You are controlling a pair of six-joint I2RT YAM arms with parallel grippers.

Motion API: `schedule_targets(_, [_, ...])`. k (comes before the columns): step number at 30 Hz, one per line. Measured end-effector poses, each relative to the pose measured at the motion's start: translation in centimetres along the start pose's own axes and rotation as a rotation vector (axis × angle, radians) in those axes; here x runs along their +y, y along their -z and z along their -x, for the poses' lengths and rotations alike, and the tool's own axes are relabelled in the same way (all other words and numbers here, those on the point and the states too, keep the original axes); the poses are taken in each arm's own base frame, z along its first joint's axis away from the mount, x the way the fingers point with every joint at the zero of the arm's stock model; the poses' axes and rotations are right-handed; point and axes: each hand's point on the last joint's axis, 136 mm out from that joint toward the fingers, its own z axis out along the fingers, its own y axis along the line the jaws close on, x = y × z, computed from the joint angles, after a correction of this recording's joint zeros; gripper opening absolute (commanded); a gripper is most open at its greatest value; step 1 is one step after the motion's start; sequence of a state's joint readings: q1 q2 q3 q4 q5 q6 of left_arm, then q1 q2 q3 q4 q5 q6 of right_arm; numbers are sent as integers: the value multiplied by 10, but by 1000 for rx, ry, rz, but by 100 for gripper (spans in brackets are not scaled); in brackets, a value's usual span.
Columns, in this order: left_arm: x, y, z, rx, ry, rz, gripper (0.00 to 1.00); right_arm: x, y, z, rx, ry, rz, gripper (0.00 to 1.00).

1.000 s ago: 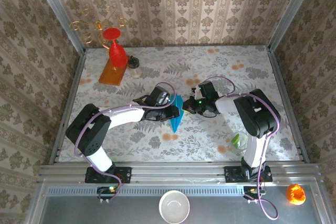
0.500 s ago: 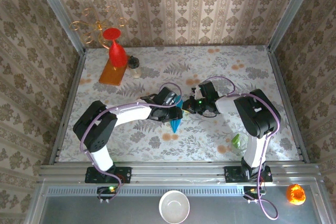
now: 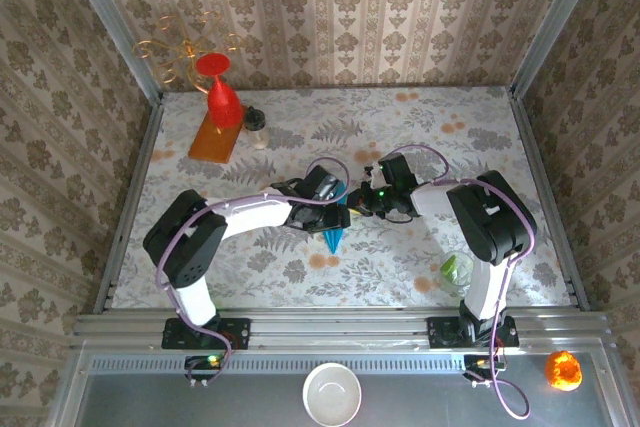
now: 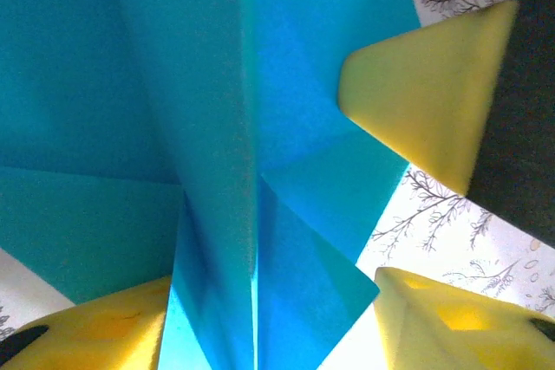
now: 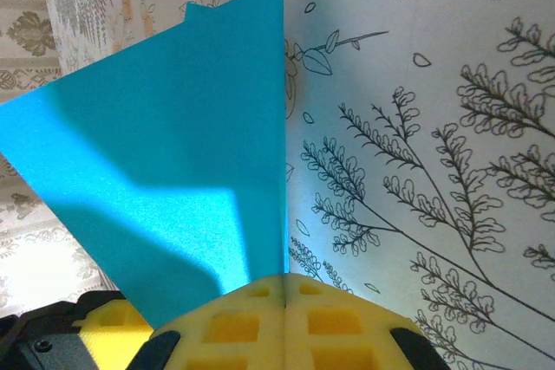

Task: Fold a paper plane with a square sheet of paper (pick it up from the middle)
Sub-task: Move the paper plane to the top-center of the table.

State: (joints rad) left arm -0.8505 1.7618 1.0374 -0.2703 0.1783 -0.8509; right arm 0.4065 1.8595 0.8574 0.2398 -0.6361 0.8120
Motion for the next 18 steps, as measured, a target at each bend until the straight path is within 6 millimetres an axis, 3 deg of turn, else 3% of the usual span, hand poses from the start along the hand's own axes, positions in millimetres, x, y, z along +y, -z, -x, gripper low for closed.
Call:
schedule_targets(9, [10, 0, -3, 12, -5, 45, 35, 0, 0, 0, 1, 0, 0, 2])
schedule_targets(18, [9, -3, -2, 17, -5, 51, 32, 0, 0, 0, 1, 0, 0, 6])
